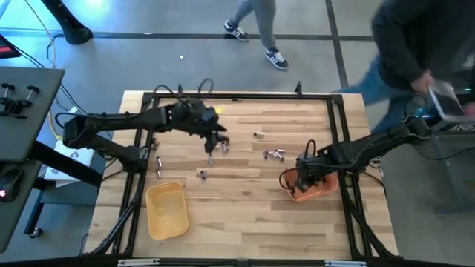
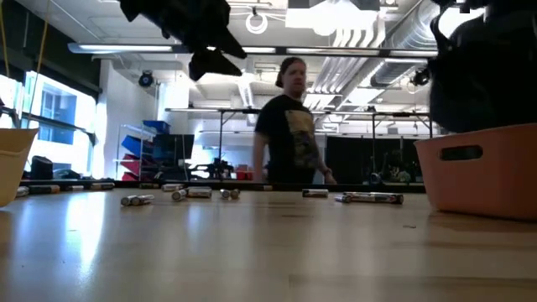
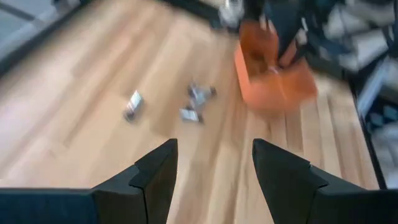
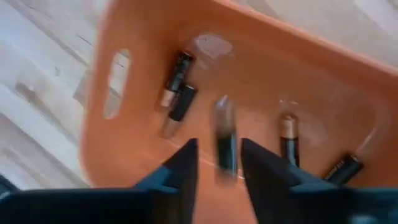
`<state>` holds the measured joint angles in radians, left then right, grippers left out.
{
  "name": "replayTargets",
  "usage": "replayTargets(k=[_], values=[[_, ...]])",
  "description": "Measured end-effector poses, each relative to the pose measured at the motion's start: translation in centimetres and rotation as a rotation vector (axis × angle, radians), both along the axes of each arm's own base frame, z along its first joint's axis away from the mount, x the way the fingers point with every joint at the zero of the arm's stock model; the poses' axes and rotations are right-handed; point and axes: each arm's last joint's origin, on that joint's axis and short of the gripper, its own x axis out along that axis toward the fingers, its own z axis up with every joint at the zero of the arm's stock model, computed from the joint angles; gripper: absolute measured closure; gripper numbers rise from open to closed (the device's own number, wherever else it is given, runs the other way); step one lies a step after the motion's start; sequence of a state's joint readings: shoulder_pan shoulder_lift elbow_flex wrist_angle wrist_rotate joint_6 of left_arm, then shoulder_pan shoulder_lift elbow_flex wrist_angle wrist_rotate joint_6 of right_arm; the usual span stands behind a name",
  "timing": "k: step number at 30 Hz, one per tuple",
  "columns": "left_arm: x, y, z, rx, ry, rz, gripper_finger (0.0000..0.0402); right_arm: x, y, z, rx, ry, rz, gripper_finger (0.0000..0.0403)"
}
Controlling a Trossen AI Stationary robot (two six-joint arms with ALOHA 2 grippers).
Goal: Sort batteries
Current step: Put the black battery into the orange bin, then put the silver battery into the yellow bin
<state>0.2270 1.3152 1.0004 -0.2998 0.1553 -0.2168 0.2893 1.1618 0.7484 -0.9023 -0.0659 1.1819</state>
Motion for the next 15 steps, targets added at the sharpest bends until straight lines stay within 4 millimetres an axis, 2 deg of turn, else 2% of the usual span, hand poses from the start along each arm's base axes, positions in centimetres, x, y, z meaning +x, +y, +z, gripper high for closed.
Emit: replayTargets(k=[3,6,8,12,15], values=[[0.1,-1.5,-1.1,0.016,0.1,-0.068,0.0202,-0.2,-0.1,-0.3,-0.005,0.012,0.01,0.0225],[-0.4,-2.7,-2.3,0.039,0.244,-0.088,0.0202,-0.1,-0.4,-0.3,-0.013,0.008,0.032,0.0184],[-0.5,-3.1,-3.5,-0.029,0.353,-0.003,0.0202,0.0,-0.9,-0.3,-0.021,0.016,-0.004,0.0172],[-0.1,-3.5,-6.5,-0.272,0.545,0.238,0.0202,0.2,-2.0,-0.3,-0.064,0.012,-0.074,0.0169],[0.6,-3.8,-8.8,-0.363,0.654,0.381,0.0202,0.4,-2.7,-0.3,-0.098,-0.003,-0.119,0.0171]])
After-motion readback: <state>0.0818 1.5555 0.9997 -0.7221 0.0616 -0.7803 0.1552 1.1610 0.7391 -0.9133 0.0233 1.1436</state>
